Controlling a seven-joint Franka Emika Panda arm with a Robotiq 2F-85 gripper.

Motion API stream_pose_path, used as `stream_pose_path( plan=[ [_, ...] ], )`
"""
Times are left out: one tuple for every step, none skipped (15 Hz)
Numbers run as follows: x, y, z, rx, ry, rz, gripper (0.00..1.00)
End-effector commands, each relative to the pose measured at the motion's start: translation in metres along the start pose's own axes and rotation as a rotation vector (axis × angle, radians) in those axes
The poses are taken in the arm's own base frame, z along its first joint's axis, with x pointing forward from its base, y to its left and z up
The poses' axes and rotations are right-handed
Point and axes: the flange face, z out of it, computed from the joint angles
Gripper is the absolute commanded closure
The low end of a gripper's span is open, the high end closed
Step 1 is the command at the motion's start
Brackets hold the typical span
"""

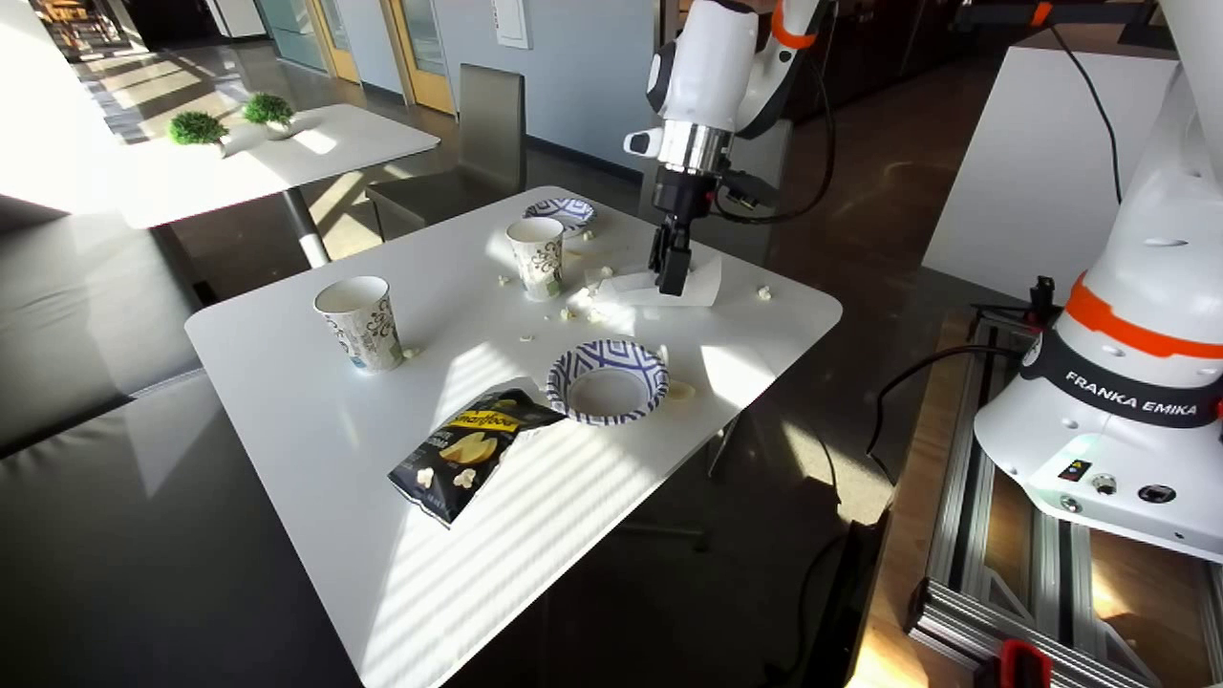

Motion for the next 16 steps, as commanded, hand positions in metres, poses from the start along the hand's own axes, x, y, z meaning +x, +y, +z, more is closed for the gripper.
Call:
stream_pose_path(
  plan=[
    [0.009,-0.004,0.011,0.022,-0.049,0.008,1.00],
    [0.009,-0.004,0.013,0.022,-0.052,0.013,0.88],
    [0.009,-0.005,0.015,0.020,-0.057,0.015,0.87],
    [0.009,-0.005,0.016,0.022,-0.058,0.018,0.83],
    [0.008,-0.004,0.017,0.021,-0.058,0.021,0.83],
    [0.006,-0.004,0.016,0.028,-0.050,0.024,0.88],
    [0.004,-0.003,0.016,0.025,-0.050,0.030,0.89],
    [0.003,-0.003,0.015,0.023,-0.048,0.033,0.95],
    [0.002,-0.002,0.014,0.022,-0.047,0.036,0.93],
    [0.001,-0.003,0.013,0.020,-0.047,0.037,0.92],
    [0.001,-0.003,0.013,0.013,-0.053,0.040,0.94],
    [0.001,-0.006,0.014,-0.010,-0.073,0.044,0.90],
    [0.001,-0.010,0.015,-0.025,-0.089,0.050,0.87],
    [0.001,-0.017,0.016,-0.044,-0.109,0.049,0.78],
    [0.002,-0.024,0.018,-0.046,-0.120,0.048,0.75],
    [0.004,-0.031,0.020,-0.063,-0.141,0.046,0.74]
  ],
)
